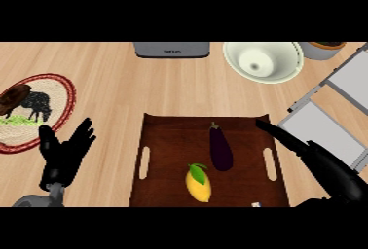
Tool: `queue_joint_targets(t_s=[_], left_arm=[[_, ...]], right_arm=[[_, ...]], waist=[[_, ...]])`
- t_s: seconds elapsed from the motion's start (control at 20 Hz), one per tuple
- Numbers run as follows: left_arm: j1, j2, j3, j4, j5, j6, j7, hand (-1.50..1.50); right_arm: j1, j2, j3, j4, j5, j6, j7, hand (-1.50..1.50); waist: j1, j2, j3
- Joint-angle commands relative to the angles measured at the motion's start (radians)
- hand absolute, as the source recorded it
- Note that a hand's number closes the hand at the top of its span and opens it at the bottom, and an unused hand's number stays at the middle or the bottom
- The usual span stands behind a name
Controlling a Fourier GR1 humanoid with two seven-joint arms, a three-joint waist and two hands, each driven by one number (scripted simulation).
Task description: Pick the lemon from the tray and place it in the tiered shelf
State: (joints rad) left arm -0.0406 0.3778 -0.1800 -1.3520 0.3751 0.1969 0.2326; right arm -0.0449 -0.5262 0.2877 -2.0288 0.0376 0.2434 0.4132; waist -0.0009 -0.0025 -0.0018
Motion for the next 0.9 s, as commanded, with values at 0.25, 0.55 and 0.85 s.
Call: queue_joint_targets(t_s=[0.25, 0.55, 0.85], left_arm=[[-0.045, -0.032, 0.01, 0.007, -0.015, -0.01, 0.027, 0.0], [-0.043, -0.03, 0.047, 0.055, -0.026, -0.053, 0.017, 0.0], [-0.038, -0.048, 0.061, 0.026, -0.061, -0.039, 0.032, 0.0]], right_arm=[[-0.224, 0.205, 0.24, 0.004, 0.3, -0.096, 0.479, -1.5], [-0.258, 0.346, 0.345, 0.075, 0.398, -0.066, 0.629, -1.5], [-0.265, 0.423, 0.428, 0.167, 0.508, -0.034, 0.639, -1.5]], waist=[[0.007, 0.002, 0.001], [0.003, 0.002, 0.001], [0.003, 0.002, 0.002]])
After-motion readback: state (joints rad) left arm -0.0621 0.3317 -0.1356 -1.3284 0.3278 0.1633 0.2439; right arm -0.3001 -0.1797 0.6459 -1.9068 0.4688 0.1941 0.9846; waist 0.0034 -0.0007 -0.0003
